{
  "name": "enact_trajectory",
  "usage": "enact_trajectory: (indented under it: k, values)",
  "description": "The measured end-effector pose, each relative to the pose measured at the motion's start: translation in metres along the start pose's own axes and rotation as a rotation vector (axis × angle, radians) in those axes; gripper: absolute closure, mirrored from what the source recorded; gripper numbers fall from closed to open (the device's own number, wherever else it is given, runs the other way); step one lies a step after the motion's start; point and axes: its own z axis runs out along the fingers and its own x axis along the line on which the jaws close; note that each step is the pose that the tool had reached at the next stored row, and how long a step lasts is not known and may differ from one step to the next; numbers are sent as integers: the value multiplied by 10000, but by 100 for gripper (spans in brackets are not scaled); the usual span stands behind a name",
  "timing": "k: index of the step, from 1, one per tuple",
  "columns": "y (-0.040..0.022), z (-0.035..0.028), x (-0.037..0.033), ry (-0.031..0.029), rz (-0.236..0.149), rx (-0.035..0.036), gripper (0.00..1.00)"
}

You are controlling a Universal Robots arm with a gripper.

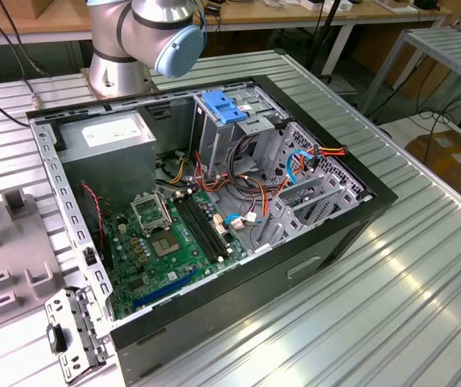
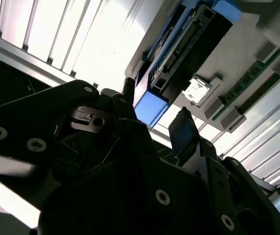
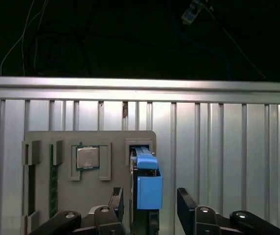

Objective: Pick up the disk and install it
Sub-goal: 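Pick up the disk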

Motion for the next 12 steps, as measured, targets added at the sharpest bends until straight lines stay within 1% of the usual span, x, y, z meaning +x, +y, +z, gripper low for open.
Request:
enact_trajectory:
  k: [3,4,5,9,11,12]
  values:
    - [-2,45,23,45,-36,-2,44]
    - [-4,63,30,72,-58,-3,44]
    - [-11,88,37,113,-95,-5,44]
    - [-40,146,41,167,-171,-11,44]
    - [-45,214,42,172,-196,-12,44]
    - [-47,260,42,172,-198,-11,44]
